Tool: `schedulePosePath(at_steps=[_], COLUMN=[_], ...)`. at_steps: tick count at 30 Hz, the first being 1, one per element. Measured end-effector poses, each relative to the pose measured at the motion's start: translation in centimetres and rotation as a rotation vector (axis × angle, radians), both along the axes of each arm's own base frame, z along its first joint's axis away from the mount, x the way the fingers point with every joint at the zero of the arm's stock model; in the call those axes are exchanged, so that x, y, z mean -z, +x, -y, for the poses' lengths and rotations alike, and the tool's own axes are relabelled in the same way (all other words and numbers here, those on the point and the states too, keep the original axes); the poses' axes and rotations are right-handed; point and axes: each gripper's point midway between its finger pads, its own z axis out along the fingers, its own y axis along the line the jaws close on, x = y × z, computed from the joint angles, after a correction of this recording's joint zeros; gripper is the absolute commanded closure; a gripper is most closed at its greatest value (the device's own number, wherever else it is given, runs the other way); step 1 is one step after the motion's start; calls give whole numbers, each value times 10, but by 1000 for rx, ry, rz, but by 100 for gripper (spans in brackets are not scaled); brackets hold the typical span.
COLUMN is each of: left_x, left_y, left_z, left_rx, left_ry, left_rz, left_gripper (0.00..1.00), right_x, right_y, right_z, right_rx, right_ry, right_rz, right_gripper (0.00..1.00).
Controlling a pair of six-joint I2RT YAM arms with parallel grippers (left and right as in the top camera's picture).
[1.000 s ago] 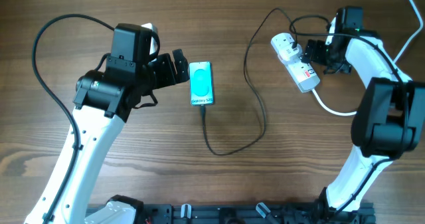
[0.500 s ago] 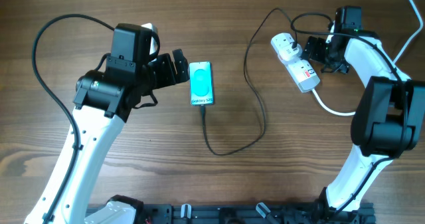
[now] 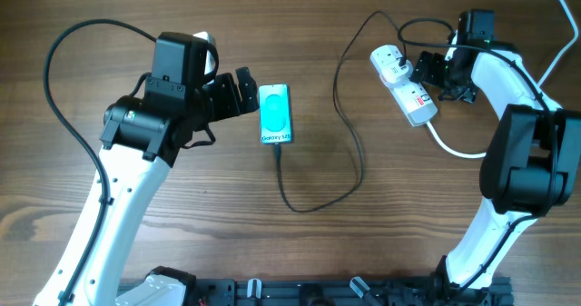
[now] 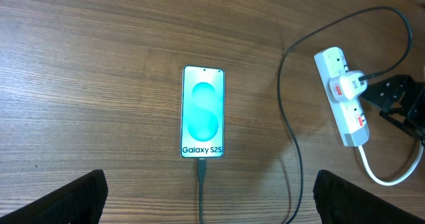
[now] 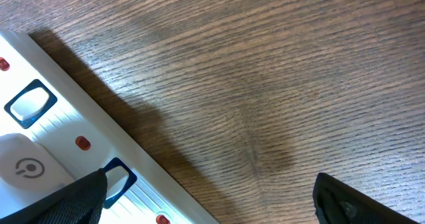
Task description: Plug charger to phone and switch on socket
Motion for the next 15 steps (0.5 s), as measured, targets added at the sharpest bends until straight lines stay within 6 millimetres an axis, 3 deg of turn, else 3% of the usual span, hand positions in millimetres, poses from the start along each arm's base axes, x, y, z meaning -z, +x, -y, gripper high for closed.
schedulePosePath(at_steps=[15], left_x=[0], left_y=[0], left_z=[0], left_rx=[0], left_ry=[0], left_rz=[0], left_gripper=[0], right_x=[1], right_y=[-3], right_z=[-1], right_rx=[0], right_ry=[6], right_rz=[-12], right_gripper=[0])
